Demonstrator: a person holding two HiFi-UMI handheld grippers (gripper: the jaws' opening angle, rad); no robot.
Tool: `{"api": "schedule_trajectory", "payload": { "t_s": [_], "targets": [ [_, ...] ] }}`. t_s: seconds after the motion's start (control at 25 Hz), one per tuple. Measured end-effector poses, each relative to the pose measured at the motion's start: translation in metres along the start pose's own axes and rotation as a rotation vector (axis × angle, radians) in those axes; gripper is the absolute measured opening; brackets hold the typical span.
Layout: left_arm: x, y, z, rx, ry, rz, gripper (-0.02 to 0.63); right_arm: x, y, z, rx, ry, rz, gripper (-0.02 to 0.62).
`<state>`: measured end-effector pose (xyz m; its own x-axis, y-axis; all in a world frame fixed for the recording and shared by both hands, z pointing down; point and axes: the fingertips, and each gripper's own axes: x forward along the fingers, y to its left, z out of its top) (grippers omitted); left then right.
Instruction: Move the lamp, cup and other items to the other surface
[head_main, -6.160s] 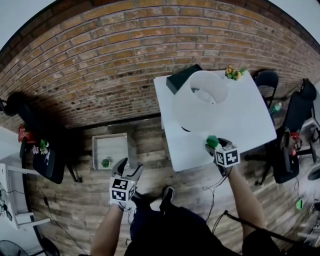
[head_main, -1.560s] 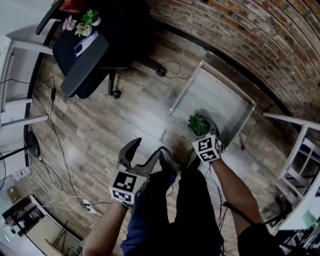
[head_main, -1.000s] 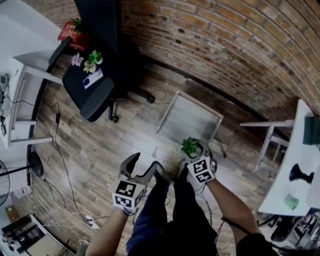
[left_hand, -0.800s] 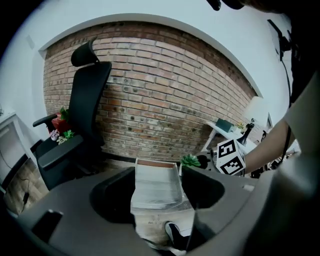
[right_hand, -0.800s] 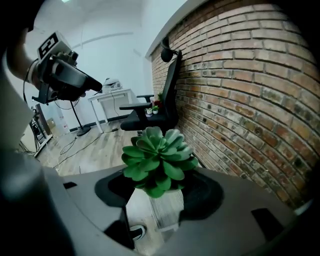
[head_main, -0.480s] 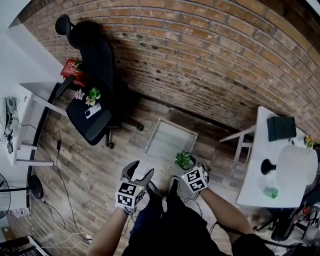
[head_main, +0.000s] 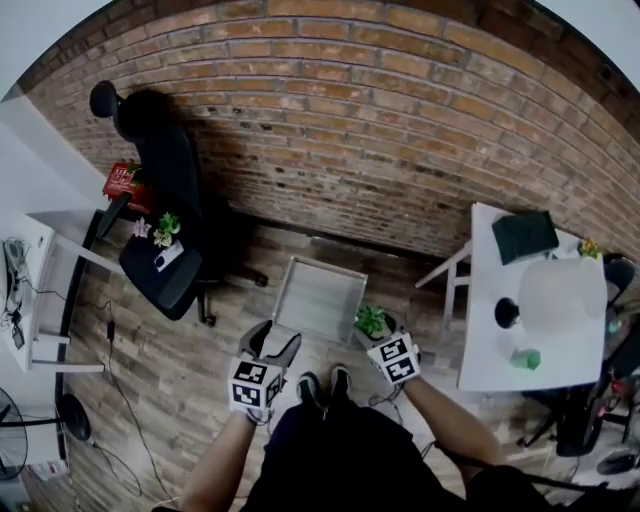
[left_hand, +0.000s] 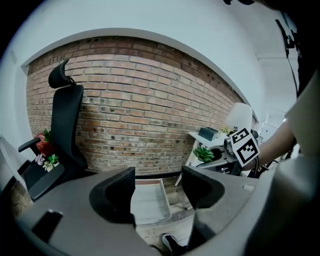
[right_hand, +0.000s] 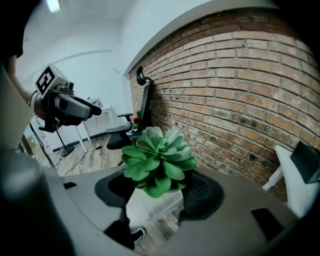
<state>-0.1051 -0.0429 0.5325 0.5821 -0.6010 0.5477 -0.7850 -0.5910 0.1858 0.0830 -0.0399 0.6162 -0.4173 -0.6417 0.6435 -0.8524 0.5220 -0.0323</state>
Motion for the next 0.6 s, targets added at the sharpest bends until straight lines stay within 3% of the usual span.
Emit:
{"api": "schedule_trajectory", "payload": {
  "t_s": [0.24, 0.6],
  "targets": [
    [0.007, -0.017, 0.007, 0.049, 0.001, -0.093, 0.287, -0.035, -0.014, -0.007, 0.038, -0.013, -0.095, 0.265],
    [0.02, -0.04, 0.002, 0.098, 0.045, -0.248, 0.287, -0.097, -0.029, -0.024, 0.193, -0.023, -0.292, 0.265]
  ]
}}
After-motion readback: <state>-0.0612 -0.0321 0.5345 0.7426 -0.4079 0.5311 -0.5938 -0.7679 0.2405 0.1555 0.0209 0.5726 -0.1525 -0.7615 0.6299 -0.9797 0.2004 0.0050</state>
